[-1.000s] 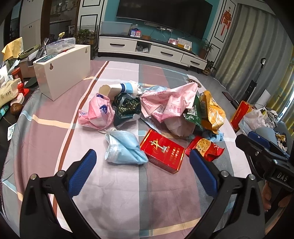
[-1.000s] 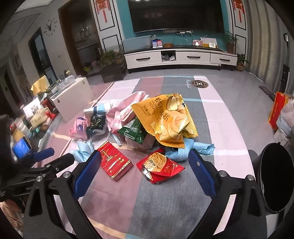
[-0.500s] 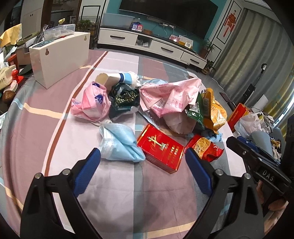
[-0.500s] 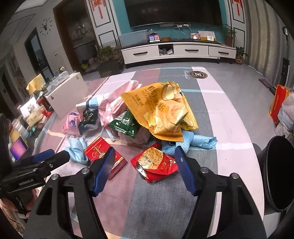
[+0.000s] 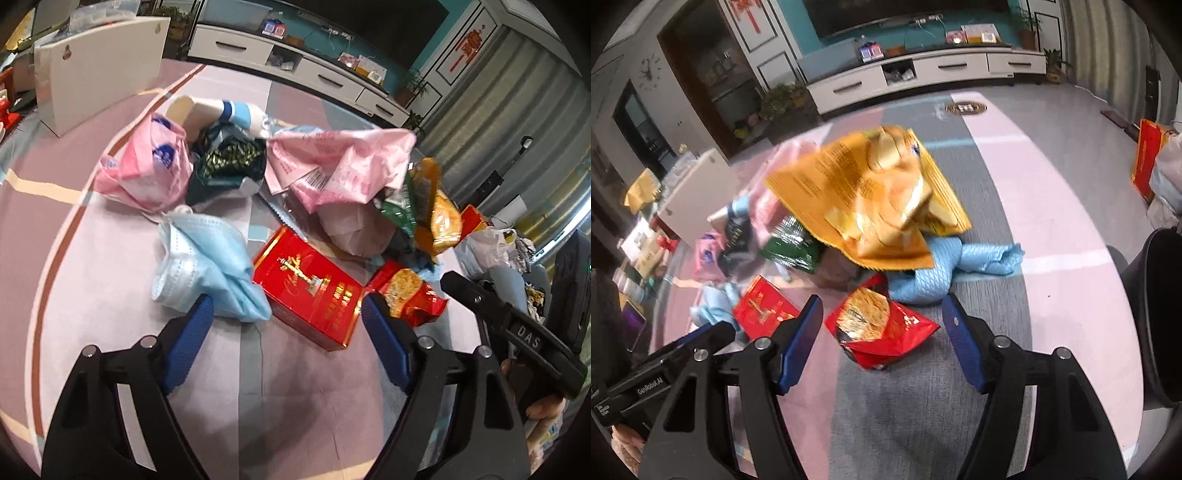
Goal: Collect trash
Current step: 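Grasp the red chip bag with the right tool while the left tool grasps the red cigarette box, then carry both items over the black bin and open both tools to drop them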
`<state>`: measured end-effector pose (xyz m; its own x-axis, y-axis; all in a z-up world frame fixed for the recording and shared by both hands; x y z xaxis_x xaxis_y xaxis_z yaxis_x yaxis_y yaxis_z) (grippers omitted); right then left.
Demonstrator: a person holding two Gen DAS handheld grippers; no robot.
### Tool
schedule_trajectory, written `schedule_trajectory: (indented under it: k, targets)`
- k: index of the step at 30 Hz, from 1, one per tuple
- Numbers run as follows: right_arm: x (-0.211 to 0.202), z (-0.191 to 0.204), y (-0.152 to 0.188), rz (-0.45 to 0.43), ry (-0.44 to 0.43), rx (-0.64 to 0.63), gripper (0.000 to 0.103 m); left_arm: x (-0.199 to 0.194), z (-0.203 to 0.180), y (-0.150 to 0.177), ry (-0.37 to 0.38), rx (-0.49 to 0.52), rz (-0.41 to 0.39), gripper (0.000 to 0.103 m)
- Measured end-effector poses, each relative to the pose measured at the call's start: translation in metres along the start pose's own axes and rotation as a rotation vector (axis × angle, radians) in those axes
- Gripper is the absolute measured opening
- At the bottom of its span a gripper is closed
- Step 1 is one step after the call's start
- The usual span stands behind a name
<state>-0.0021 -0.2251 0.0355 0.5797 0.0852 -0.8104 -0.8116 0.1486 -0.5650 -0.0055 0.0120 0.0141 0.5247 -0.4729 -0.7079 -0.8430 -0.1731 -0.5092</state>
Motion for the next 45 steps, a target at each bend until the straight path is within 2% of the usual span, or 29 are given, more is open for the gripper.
schedule_trajectory:
  k: [4,8,12,14,19,23,26,29,33,37,41,45]
  targets:
    - [0.018,-0.009,0.001,0.032,-0.012,0.043,0.068,0.018,0.002,-0.001,0.05,-0.043,0.026,0.081]
    - [0.029,-0.008,0.004,0.061,0.0,0.036,0.066,0.028,-0.003,0.003,0.035,-0.034,0.046,0.079]
    - [0.036,-0.005,0.01,0.083,-0.003,0.024,0.053,0.032,-0.012,0.009,0.058,-0.041,0.052,0.078]
    - [0.041,-0.004,0.013,0.103,-0.012,0.03,0.036,0.037,-0.018,0.011,0.044,-0.037,0.044,0.077]
    - [0.036,-0.008,0.015,0.098,-0.056,0.051,0.021,0.041,-0.025,0.009,0.031,-0.033,0.031,0.075]
    - [0.026,-0.011,0.012,0.073,-0.026,0.045,0.02,0.046,-0.031,0.006,-0.001,-0.042,0.035,0.075]
    - [0.013,-0.015,0.01,0.043,-0.009,0.033,0.02,0.054,-0.04,-0.002,-0.079,-0.071,0.08,0.078]
    - [0.0,-0.024,0.006,0.006,0.012,0.036,0.02,0.061,-0.047,-0.009,-0.168,-0.086,0.089,0.078]
    - [-0.012,-0.041,0.002,-0.02,0.012,0.056,0.019,0.078,-0.063,-0.013,-0.289,-0.043,0.108,0.079]
    - [-0.02,-0.049,0.001,-0.037,0.0,0.068,0.019,0.088,-0.076,-0.011,-0.383,0.015,0.086,0.078]
    - [-0.027,-0.052,0.0,-0.053,-0.004,0.066,0.019,0.087,-0.083,-0.005,-0.385,0.039,0.043,0.076]
    - [-0.041,-0.056,0.0,-0.088,-0.019,0.065,0.019,0.065,-0.091,0.012,-0.292,0.017,0.025,0.076]
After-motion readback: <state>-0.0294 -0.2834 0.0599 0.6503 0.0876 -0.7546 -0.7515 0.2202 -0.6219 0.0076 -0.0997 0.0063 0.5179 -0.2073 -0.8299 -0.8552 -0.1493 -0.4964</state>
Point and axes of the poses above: each gripper's, at about its wrist camera, not at the fingertips, and x roughly the way its jaws point, z to its left, y to its underside, the point moved 2 cm from there along x, roughly the way its jaws point, and after that the axes turned 8 degrees about y, right-handed, at the moved point
